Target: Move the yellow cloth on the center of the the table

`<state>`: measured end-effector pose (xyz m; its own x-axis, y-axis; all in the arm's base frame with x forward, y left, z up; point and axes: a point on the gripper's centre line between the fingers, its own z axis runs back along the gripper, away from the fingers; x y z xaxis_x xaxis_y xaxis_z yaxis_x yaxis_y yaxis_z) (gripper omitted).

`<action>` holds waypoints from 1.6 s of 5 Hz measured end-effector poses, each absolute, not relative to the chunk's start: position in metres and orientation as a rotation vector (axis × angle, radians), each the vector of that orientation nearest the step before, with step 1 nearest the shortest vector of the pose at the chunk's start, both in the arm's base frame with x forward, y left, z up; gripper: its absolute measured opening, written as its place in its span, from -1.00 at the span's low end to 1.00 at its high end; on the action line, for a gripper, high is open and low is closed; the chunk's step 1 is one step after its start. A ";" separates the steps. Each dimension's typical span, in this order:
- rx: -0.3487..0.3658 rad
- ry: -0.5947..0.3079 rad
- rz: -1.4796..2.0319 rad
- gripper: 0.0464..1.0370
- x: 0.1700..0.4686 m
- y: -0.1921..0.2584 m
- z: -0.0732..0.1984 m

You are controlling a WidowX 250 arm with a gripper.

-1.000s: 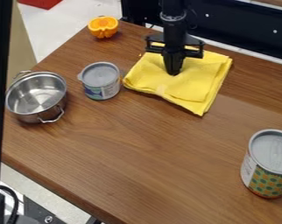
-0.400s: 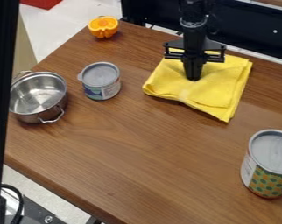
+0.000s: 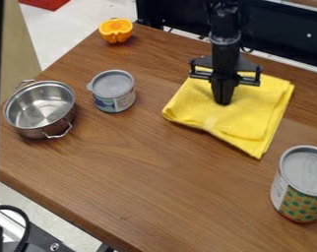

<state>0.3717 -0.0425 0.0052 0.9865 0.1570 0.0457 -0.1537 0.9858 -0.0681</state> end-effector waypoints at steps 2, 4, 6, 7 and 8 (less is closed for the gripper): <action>-0.047 -0.057 0.068 -0.99 0.331 -0.038 0.004; -0.045 -0.047 0.083 -0.99 0.293 -0.035 0.004; -0.047 -0.017 0.216 -0.99 0.246 -0.037 0.004; -0.039 -0.025 0.205 -0.99 0.232 -0.036 0.004; -0.040 -0.025 0.186 -0.99 0.224 -0.033 0.004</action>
<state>0.2236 -0.0329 0.0040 0.9824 0.1856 0.0213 -0.1846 0.9819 -0.0416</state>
